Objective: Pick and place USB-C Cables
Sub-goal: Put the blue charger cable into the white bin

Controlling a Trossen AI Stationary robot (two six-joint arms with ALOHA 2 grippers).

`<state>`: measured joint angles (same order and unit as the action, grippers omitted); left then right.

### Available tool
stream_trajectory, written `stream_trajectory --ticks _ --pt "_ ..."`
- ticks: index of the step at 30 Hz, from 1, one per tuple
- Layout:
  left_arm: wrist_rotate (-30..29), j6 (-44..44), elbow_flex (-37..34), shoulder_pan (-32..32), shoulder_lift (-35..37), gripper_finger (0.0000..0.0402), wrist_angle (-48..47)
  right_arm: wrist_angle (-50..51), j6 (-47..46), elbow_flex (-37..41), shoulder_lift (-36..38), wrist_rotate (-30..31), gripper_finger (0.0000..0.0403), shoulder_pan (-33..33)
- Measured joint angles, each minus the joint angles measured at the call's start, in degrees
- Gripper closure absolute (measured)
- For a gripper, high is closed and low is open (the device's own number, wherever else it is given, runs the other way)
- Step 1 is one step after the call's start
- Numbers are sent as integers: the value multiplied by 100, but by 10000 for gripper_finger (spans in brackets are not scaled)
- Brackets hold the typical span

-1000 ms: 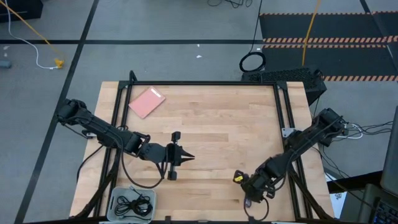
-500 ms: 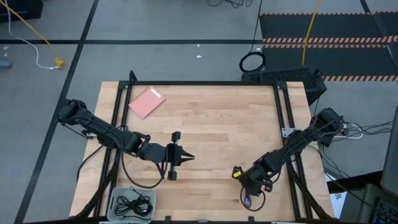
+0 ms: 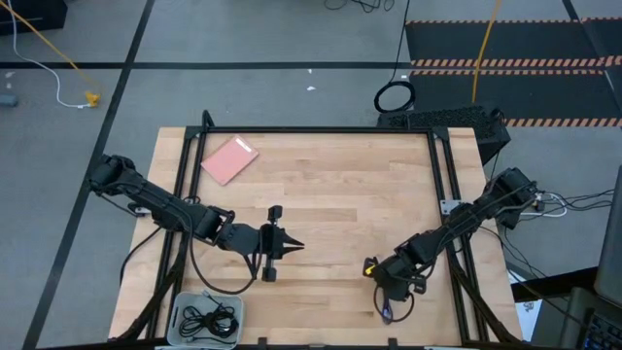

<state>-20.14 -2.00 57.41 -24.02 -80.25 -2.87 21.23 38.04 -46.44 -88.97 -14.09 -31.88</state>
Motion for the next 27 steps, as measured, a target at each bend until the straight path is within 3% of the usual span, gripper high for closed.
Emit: stream_trajectory --ticks 17,27 --pt "-33 -51 0 1 0 371 0 -433 334 96 -518 -197 261 77" --pt "-35 -70 0 1 0 371 -4 -436 -1 106 -321 -108 322 144"
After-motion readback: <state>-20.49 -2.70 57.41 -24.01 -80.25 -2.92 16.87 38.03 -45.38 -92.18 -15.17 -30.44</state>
